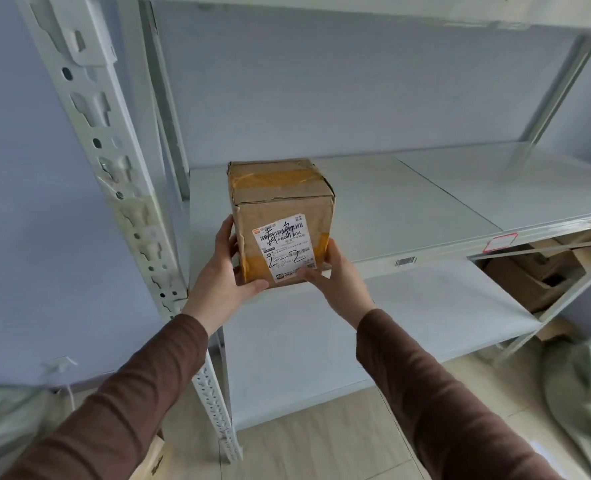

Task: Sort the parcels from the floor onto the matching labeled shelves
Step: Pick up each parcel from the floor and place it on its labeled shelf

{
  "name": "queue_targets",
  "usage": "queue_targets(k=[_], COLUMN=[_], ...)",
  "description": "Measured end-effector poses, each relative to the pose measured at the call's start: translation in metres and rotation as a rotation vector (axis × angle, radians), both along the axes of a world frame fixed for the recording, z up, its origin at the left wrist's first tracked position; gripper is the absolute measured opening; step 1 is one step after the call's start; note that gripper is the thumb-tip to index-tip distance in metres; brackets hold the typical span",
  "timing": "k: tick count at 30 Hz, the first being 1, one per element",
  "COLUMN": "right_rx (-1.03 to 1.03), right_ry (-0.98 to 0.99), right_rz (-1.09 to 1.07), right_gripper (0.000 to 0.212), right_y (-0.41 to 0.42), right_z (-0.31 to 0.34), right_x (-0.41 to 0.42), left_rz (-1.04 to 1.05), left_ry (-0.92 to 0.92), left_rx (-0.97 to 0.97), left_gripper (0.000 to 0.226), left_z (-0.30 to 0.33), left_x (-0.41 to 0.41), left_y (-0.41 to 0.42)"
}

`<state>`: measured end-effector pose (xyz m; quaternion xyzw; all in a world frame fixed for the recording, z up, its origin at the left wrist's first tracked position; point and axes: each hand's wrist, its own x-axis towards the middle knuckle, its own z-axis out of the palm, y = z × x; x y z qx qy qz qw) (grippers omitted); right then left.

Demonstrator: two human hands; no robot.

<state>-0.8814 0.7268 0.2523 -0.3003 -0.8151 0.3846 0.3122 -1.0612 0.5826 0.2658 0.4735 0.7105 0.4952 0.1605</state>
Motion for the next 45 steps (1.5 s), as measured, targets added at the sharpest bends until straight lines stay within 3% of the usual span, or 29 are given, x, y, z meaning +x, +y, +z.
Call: queue_targets(k=[15, 35, 38, 41, 45], right_rx=[0.031, 0.023, 0.015, 0.008, 0.116], right_ry=[-0.196, -0.229, -0.238, -0.199, -0.087], right_rz=[-0.007, -0.021, -0.046, -0.087, -0.206], right_gripper=[0.046, 0.042, 0.059, 0.085, 0.083], right_y=[0.054, 0.068, 0.066, 0.057, 0.038], right_z=[0.016, 0.017, 0.017, 0.019, 0.019], right_x=[-0.05, -0.065, -0.06, -0.044, -0.01], left_rz=[0.066, 0.116, 0.174, 0.277, 0.273], left_ry=[0.054, 0.067, 0.101, 0.191, 0.375], left_rx=[-0.08, -0.095, -0.1, 0.01, 0.244], left_gripper=[0.129, 0.119, 0.122, 0.127, 0.119], left_z=[0.012, 0.006, 0.003, 0.0, 0.001], left_x=[-0.035, -0.045, -0.036, -0.018, 0.01], left_y=[0.048, 0.059, 0.054, 0.045, 0.04])
